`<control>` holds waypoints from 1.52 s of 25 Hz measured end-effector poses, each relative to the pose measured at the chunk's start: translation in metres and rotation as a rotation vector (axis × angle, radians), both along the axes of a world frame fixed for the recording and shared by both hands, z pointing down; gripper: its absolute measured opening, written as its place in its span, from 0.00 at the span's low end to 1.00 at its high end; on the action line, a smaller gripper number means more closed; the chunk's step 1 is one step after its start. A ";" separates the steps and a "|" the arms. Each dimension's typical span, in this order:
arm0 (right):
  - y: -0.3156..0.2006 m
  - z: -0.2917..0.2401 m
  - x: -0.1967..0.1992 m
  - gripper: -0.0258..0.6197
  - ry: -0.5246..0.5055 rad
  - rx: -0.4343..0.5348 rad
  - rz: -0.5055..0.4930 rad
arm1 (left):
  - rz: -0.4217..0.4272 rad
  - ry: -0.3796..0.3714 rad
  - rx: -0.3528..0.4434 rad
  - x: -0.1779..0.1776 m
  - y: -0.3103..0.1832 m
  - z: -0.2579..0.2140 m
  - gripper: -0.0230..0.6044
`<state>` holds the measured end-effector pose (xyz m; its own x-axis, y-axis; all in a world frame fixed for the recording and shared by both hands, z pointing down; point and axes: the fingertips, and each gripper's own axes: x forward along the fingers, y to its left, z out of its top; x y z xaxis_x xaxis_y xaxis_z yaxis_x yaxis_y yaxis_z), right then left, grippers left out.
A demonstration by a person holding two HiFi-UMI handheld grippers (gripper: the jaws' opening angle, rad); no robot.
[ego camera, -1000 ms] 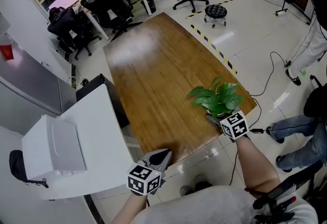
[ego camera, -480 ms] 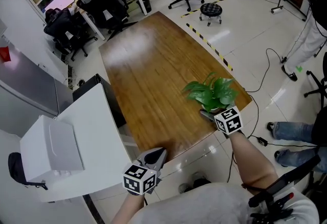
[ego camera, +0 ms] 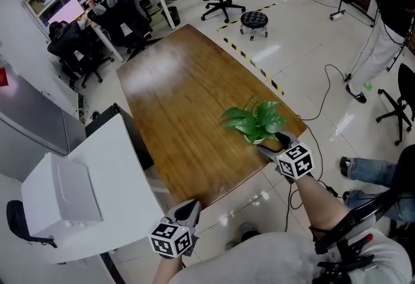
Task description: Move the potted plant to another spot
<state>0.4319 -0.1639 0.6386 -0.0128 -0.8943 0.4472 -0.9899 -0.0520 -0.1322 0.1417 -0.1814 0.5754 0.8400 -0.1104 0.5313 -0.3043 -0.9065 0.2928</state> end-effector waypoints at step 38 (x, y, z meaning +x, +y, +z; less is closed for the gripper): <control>0.302 -0.165 -0.471 0.05 -0.179 0.054 -0.532 | -0.168 0.245 0.043 -0.281 0.299 -0.079 0.03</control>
<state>-0.0390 0.1384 0.4739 -0.5398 -0.7653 0.3507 -0.8397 0.4595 -0.2895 -0.1394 0.1172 0.4960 0.9105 -0.2766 0.3072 -0.3762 -0.8624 0.3386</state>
